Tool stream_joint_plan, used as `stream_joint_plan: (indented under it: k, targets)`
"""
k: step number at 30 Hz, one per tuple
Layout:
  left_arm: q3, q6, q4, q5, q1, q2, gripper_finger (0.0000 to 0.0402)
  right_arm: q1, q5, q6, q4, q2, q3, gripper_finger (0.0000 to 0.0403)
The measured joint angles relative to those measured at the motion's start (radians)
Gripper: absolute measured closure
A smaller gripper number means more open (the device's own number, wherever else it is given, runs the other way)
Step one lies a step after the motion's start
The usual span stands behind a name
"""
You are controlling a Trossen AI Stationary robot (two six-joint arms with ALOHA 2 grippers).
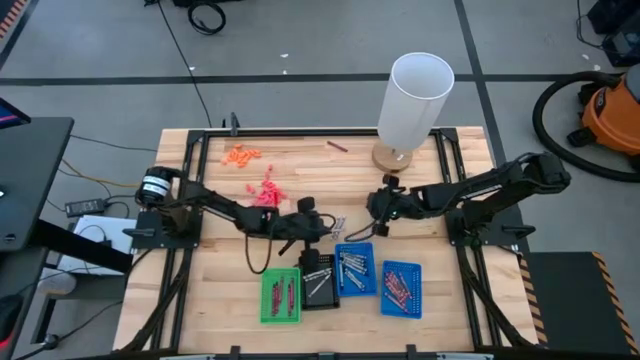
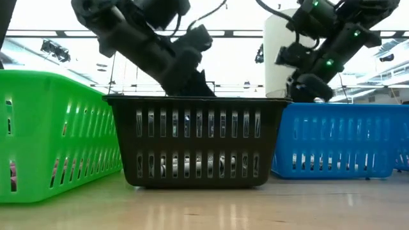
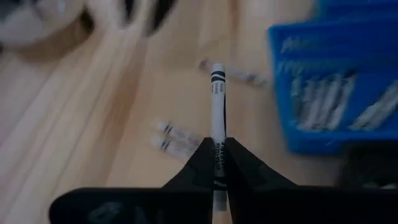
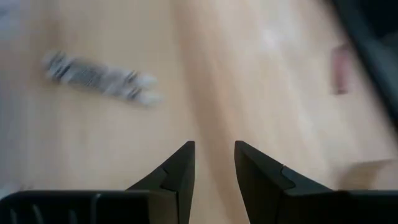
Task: Sort crayons
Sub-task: Put the white crayon into the black bin
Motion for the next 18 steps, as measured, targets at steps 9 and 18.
stream_joint_plan:
  k: [9,18]
  targets:
    - [0.002,0.027,0.007,0.043,-0.110,-0.073,0.0384,0.000,0.263,0.126,0.189,-0.004,-0.063,0.0282]
    - [0.001,-0.248,-0.106,0.150,-0.195,-0.065,0.0383,0.031,0.259,0.156,0.243,0.000,-0.076,0.0282]
